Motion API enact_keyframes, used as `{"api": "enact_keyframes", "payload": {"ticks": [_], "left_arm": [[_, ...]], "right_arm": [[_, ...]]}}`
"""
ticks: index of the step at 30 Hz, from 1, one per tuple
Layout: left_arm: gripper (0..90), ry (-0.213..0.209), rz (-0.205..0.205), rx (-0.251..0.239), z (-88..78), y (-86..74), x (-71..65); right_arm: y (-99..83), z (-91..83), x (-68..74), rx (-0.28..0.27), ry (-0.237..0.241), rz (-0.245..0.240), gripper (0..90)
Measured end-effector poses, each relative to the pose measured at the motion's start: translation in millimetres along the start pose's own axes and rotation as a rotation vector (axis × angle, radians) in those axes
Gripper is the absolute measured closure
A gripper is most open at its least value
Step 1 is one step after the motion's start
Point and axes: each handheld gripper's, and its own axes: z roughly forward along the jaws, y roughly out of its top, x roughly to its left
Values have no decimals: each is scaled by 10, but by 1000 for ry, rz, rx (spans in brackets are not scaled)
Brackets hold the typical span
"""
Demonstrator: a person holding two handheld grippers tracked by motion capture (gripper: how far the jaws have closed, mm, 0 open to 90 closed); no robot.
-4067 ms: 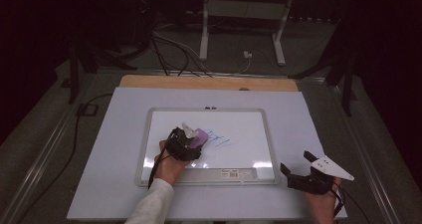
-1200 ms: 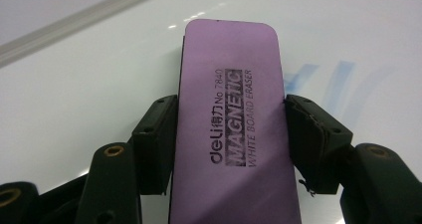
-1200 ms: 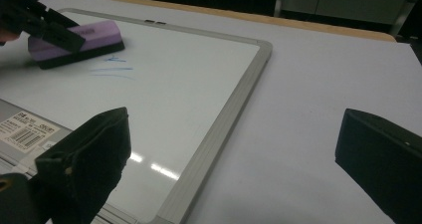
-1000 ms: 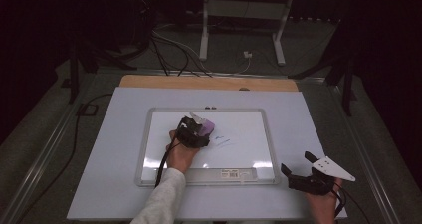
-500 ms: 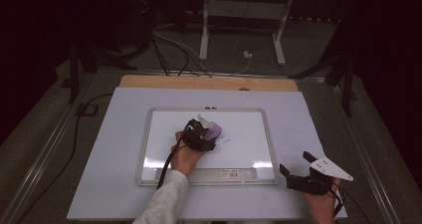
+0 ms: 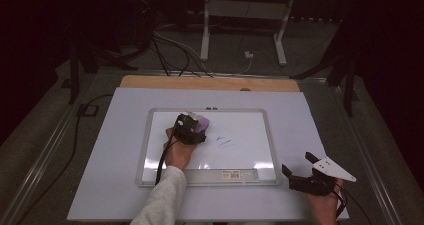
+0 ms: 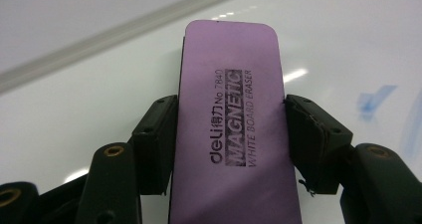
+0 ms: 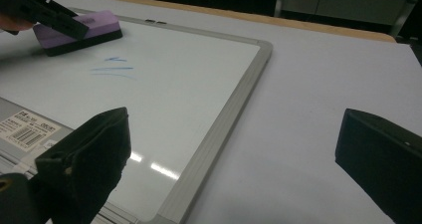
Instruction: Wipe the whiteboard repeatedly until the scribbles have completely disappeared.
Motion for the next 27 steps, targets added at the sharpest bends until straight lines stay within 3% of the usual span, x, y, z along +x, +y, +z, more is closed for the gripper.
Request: {"api": "enact_keyframes", "payload": {"ticks": [1,6,8,10,13,15,17,20,24,27], "left_arm": [[420,-4,21,-2,-3,1,-70],[420,-137,127,-13,-33,-14,-471],[420,-132,154,-17,-39,-15,-526],[420,-137,120,-12,-24,-6,-470],[420,-56,78,-9,-5,14,-315],[420,-6,26,-3,5,18,-172],[420,-3,-9,0,12,19,-106],[420,24,24,-1,6,23,-168],[420,-29,27,-3,12,28,-272],[420,-100,63,-3,1,21,-426]], "right_arm": [[-1,4,1,1,0,0,13],[1,9,10,2,2,-3,13],[0,3,9,2,0,-3,13],[-3,-6,1,0,-2,1,13],[-3,-24,-14,-5,-6,3,13],[-7,-26,-30,-2,-8,10,13],[-8,-21,-36,-1,-10,14,13],[-5,-8,-21,0,-7,9,12],[-1,-4,1,1,-3,1,13],[-3,-1,-4,1,-4,6,13]]}}
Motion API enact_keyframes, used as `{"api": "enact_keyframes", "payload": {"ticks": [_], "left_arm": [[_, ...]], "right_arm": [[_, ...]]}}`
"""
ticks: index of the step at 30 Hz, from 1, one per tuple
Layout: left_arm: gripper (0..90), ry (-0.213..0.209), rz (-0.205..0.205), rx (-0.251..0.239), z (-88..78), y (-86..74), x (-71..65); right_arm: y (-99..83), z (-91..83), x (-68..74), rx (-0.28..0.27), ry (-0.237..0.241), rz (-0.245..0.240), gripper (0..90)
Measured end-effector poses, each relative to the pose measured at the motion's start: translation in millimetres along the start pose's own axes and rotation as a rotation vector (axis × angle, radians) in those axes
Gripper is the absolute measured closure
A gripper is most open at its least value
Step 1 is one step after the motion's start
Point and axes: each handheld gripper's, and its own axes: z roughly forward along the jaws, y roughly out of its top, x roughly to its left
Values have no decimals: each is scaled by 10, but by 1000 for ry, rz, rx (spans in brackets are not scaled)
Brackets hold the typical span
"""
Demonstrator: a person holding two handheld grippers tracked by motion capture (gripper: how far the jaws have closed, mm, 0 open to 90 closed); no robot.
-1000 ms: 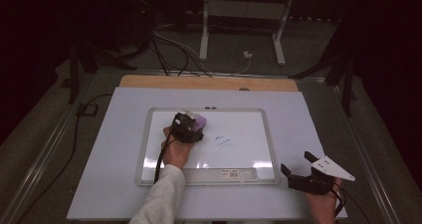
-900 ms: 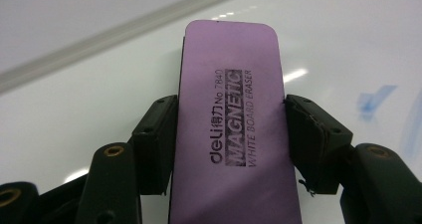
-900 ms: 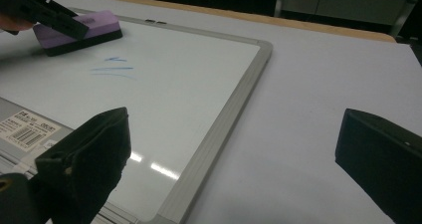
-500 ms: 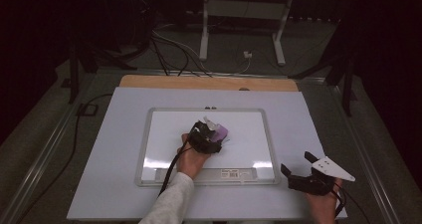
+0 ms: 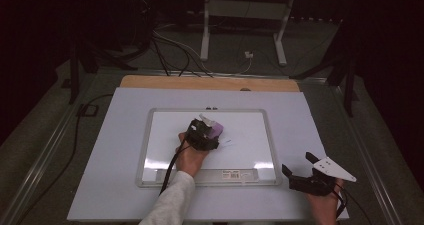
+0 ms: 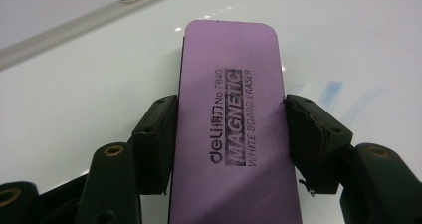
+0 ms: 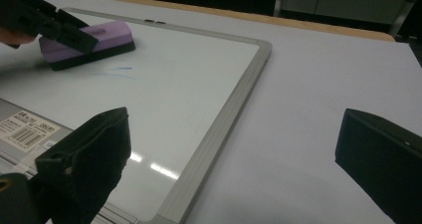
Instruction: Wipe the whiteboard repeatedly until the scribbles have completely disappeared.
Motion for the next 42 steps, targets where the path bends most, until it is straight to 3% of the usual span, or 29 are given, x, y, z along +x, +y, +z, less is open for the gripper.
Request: {"api": "enact_keyframes", "payload": {"ticks": [2,4,6,12,14,15,17,19,24,26,29,33,35,38,41,42], "left_arm": [[420,-66,19,-2,6,-5,-86],[419,-66,56,-8,3,-5,-171],[420,-76,45,-4,9,1,-143],[420,49,-18,-1,9,10,113],[420,36,-52,-1,12,3,188],[420,38,-48,-4,12,1,181],[420,47,-27,0,8,8,132],[420,17,-20,-1,13,9,48],[419,-80,81,-1,7,10,-304],[419,-65,130,-7,3,15,-395],[420,-67,92,-2,28,35,-317],[420,16,28,-2,44,48,-106],[420,25,-3,2,43,48,-46],[420,29,3,4,43,54,-85],[420,-35,27,2,48,52,-211],[420,-80,42,2,51,50,-286]], "right_arm": [[0,2,0,0,-1,2,13],[2,2,4,0,1,-1,13],[4,0,10,0,1,-4,13],[3,-5,-6,-1,-2,4,13],[1,-4,-13,-2,-2,3,13],[-2,-1,-15,-2,-2,3,13],[-6,4,-16,0,0,4,13],[-6,8,-14,3,1,2,12],[-1,14,1,2,3,-3,13],[-1,17,5,3,3,-4,12],[-1,10,5,2,2,-2,13],[-4,-6,-15,-2,-1,2,12],[-9,-8,-28,-1,-4,8,13],[-7,-1,-28,-1,-2,7,13],[-3,13,-7,3,2,-1,13],[-2,17,0,3,4,-4,12]]}}
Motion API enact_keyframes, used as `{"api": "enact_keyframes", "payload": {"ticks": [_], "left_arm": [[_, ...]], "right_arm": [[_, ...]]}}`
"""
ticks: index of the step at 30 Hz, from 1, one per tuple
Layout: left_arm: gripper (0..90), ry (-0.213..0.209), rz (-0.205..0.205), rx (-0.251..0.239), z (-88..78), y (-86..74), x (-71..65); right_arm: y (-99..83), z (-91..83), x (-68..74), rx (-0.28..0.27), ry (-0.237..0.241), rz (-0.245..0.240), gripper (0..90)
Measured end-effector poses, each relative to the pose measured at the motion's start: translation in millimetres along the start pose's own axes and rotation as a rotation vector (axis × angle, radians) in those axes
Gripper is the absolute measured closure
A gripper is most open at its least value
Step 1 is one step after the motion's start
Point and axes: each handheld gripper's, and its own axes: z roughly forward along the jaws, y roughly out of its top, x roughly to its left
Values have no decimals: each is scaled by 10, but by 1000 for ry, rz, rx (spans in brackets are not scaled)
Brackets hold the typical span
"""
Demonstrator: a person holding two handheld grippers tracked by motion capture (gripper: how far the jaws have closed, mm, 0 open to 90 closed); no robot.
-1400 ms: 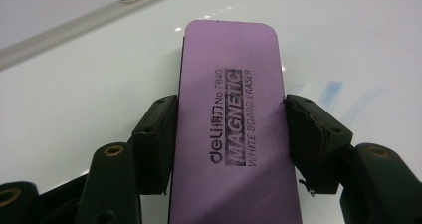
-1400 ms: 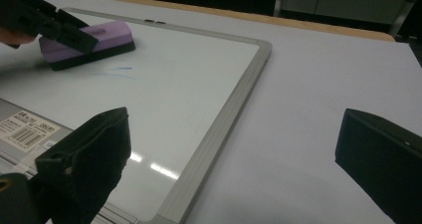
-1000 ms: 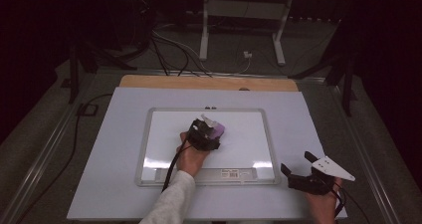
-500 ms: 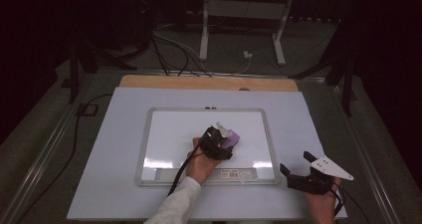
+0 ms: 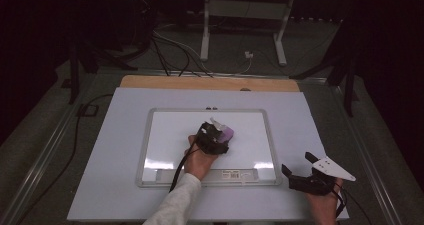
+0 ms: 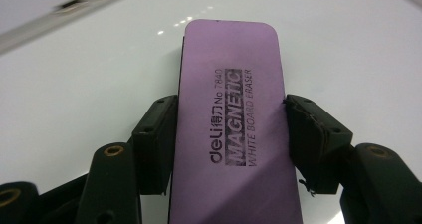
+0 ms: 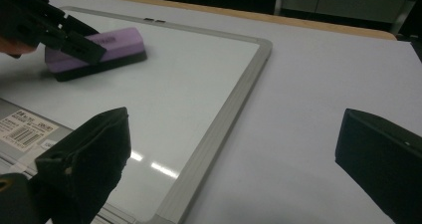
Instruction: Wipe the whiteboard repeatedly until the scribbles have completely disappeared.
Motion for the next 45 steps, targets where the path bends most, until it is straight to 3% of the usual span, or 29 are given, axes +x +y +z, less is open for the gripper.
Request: {"api": "enact_keyframes", "payload": {"ticks": [2,3,5,6,15,19,21,24,26,28,31,34,35,36,38,40,45], "left_arm": [[420,-71,34,-3,13,-2,-124],[419,-92,76,-4,15,-1,-213],[420,-75,107,-2,12,12,-265],[420,-68,101,3,15,21,-247],[420,126,-92,8,-52,-29,344],[420,159,-156,2,-104,-91,497],[420,163,-163,1,-115,-104,514],[420,171,-137,3,-110,-94,475],[420,125,-117,-6,-89,-90,417],[420,106,-73,-3,-73,-69,300],[420,48,-18,-4,-39,-40,90],[420,-44,31,-4,-9,-23,-102],[419,-101,54,-11,6,-22,-173],[419,-118,77,-15,12,-23,-222],[420,-113,110,-15,17,-13,-307],[420,-108,88,-7,25,-1,-281],[420,10,17,2,19,26,-74]], "right_arm": [[2,2,8,0,0,-3,13],[2,0,8,1,-1,-1,12],[1,-7,0,-1,-3,1,13],[1,-12,-5,-3,-4,3,13],[-4,-37,-38,-7,-12,13,13],[-4,-33,-30,-5,-11,9,13],[-4,-29,-25,-4,-10,9,13],[-4,-25,-20,-4,-9,6,13],[-5,-22,-18,-4,-8,7,13],[-5,-16,-13,1,-6,4,13],[-3,-8,-2,2,-5,2,13],[-3,-8,1,2,-5,0,12],[-4,-8,0,1,-4,0,13],[-4,-8,-3,2,-5,3,13],[-5,-9,-8,3,-5,5,13],[-4,-10,-5,2,-4,4,12],[3,-16,0,-2,-5,2,13]]}}
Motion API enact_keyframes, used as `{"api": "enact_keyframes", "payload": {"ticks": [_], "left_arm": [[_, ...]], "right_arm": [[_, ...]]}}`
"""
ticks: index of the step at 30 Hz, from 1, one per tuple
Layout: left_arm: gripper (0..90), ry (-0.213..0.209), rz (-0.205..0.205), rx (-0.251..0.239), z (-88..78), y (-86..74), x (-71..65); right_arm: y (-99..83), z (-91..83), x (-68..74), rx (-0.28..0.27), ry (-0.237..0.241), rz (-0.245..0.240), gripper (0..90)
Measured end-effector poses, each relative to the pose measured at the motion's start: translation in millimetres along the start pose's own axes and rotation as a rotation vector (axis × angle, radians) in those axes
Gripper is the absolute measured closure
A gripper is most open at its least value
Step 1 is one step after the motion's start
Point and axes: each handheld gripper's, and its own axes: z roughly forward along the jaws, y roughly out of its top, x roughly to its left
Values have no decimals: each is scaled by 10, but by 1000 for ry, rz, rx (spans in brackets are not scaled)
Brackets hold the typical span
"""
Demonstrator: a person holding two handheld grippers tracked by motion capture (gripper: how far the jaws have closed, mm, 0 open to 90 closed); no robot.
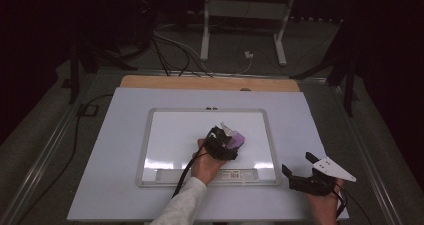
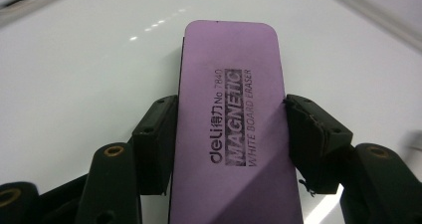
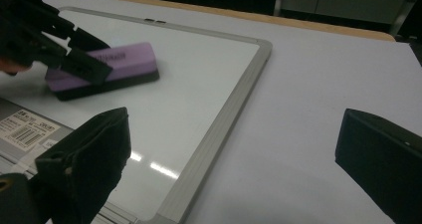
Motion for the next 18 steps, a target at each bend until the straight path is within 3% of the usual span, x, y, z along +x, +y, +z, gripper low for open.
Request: {"api": "enact_keyframes", "payload": {"ticks": [3,5,7,15,18], "left_arm": [[420,89,-39,8,-28,-11,158],[420,127,-80,12,-48,-30,272],[421,139,-119,16,-70,-53,374],[420,203,-175,16,-150,-127,596],[420,191,-206,-10,-222,-159,660]], "right_arm": [[-5,2,-16,2,-1,6,13],[-4,-3,-18,-1,-3,4,13],[-8,-8,-26,0,-6,6,13],[-9,-9,-26,1,-9,6,13],[-13,-6,-27,2,-8,9,13]]}}
